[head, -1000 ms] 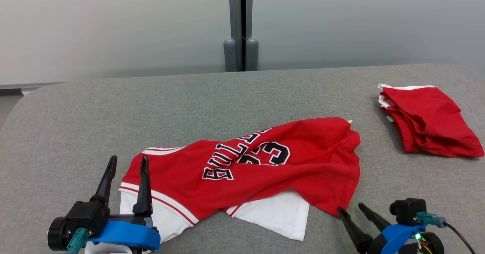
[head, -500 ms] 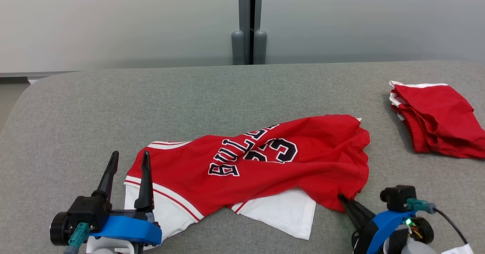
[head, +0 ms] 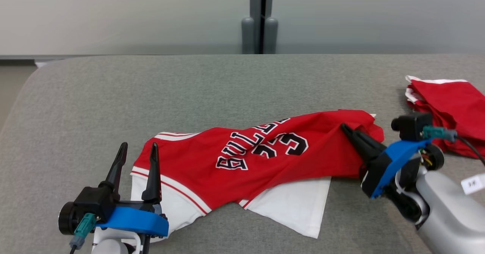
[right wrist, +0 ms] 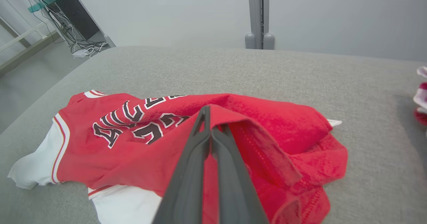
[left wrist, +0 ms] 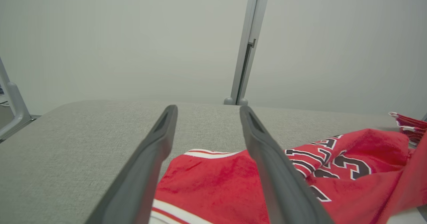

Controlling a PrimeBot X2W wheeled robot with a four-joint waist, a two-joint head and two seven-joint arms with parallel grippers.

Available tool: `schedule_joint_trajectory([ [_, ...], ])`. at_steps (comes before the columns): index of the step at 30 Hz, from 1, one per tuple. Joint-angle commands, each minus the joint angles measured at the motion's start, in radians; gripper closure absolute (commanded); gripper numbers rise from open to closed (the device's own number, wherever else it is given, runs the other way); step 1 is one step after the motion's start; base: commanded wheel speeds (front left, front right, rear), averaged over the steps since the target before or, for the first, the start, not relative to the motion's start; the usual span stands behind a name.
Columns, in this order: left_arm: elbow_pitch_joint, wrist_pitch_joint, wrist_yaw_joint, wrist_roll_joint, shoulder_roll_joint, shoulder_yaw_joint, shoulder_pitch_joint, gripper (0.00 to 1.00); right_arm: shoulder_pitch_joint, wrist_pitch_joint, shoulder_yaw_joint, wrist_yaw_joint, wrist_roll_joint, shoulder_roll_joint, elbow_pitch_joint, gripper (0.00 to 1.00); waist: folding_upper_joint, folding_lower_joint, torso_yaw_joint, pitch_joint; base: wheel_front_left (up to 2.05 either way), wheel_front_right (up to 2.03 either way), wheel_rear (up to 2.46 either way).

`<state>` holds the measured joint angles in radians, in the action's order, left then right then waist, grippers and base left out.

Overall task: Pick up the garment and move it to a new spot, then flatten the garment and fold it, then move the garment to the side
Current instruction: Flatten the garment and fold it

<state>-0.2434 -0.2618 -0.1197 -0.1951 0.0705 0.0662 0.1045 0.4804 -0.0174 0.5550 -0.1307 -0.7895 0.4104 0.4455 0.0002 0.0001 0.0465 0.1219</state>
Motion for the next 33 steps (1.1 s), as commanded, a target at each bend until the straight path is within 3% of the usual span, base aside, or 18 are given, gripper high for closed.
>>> schedule_joint_trajectory([
  [1,-0.007,-0.004,-0.005,-0.002,0.0,0.003,0.017,0.0,0.051,0.026,0.021,0.0,-0.012,0.013,0.031,1.0,-0.0002,-0.0001,0.024,0.017,0.0,0.0,0.0],
  [9,-0.034,-0.004,-0.01,-0.01,-0.012,0.008,0.028,0.0,0.182,0.084,0.085,0.0,-0.09,0.041,0.277,0.97,-0.0002,-0.0001,0.096,0.025,0.0,0.0,0.0],
  [10,-0.037,-0.004,-0.011,-0.01,-0.013,0.008,0.026,0.0,0.183,0.076,0.095,0.0,-0.096,0.04,0.3,0.73,-0.0002,-0.0001,0.1,0.021,0.0,0.0,0.0],
  [11,-0.04,-0.004,-0.011,-0.01,-0.013,0.008,0.023,0.0,0.183,0.069,0.104,0.0,-0.104,0.034,0.322,0.0,-0.0002,-0.0001,0.102,0.017,0.0,0.0,0.0],
  [18,-0.052,-0.004,-0.012,-0.007,-0.015,-0.006,0.006,0.0,0.178,0.006,0.158,0.0,-0.139,0.023,0.364,0.0,-0.0002,-0.0001,0.06,-0.015,0.0,0.0,0.0],
  [27,-0.043,-0.004,-0.011,0.002,-0.01,-0.021,-0.008,0.0,0.107,-0.2,0.136,0.0,-0.124,0.071,0.304,0.0,-0.0002,-0.0001,-0.019,-0.032,0.0,0.0,0.0],
  [33,-0.043,-0.004,-0.011,-0.005,-0.013,-0.025,-0.007,0.0,0.0,-0.244,0.112,0.0,-0.095,0.025,0.235,0.0,-0.0002,-0.0001,-0.049,-0.019,0.0,0.0,0.0],
])
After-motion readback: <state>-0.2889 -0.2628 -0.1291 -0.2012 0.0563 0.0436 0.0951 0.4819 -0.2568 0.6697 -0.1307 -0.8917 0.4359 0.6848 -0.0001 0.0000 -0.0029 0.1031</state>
